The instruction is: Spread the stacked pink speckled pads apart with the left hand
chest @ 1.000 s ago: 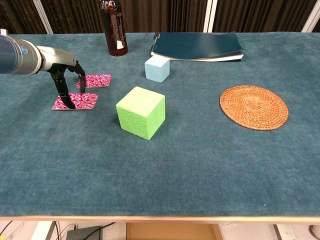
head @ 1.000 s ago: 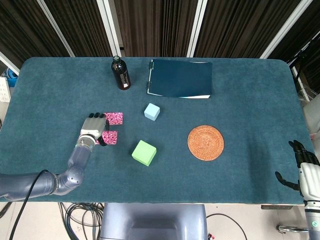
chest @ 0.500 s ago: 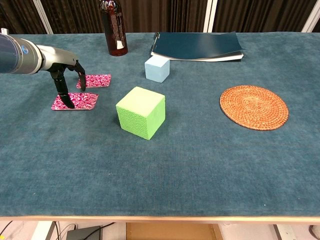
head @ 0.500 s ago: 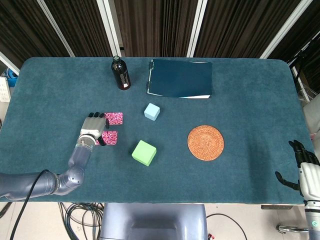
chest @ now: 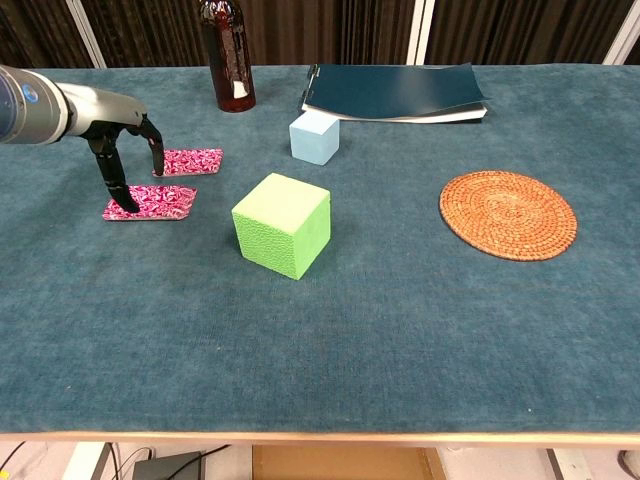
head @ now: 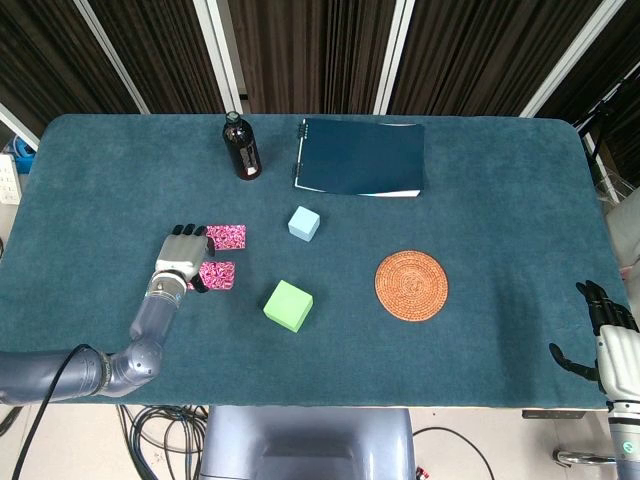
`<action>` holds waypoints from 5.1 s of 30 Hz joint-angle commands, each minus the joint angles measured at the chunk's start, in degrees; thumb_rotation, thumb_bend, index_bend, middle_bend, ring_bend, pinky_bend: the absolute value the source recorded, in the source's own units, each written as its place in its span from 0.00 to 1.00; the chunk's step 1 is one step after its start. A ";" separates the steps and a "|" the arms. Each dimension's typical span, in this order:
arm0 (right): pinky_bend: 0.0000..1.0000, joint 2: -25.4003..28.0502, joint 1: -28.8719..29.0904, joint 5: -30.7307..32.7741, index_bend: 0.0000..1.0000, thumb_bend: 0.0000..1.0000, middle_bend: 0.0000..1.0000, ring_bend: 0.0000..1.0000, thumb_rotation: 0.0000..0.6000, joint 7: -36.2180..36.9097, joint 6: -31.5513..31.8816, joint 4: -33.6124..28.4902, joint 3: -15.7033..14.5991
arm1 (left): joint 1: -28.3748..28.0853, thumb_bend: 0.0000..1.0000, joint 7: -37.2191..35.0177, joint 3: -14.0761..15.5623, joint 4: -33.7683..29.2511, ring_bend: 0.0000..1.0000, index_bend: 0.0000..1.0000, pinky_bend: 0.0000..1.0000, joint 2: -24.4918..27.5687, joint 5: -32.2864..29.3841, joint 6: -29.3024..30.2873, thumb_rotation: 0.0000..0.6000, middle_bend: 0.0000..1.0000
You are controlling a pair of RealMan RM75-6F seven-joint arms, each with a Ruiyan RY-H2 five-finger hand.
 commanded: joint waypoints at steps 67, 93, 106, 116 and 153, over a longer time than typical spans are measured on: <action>0.15 0.44 -0.04 1.05 0.08 0.25 0.05 0.13 1.00 0.89 -0.66 -0.73 0.25 | 2.75 0.19 0.65 -1.17 4.68 0.04 0.49 0.00 -4.38 3.37 0.60 1.00 0.16; 0.15 0.47 -0.03 1.27 0.08 0.25 0.05 0.13 1.00 1.17 -0.78 -0.85 0.34 | 2.67 0.21 1.54 -2.37 3.02 0.04 0.52 0.00 -3.15 2.86 1.10 1.00 0.17; 0.15 0.54 -0.04 1.36 0.08 0.25 0.05 0.13 1.00 1.18 -0.89 -0.98 0.31 | 4.68 0.21 0.28 -0.94 5.66 0.04 0.53 0.00 0.81 5.51 -1.69 1.00 0.17; 0.15 0.55 -0.08 1.70 0.08 0.25 0.05 0.13 1.00 0.98 -0.95 -1.28 0.35 | 7.68 0.21 -6.60 -0.68 13.02 0.04 0.53 0.00 0.77 12.82 -8.49 1.00 0.17; 0.15 0.74 -0.01 2.20 0.08 0.25 0.05 0.13 1.00 0.89 -1.39 -1.59 0.41 | 5.36 0.09 -10.35 1.71 22.21 0.02 0.33 0.00 -1.26 13.42 -15.78 1.00 0.13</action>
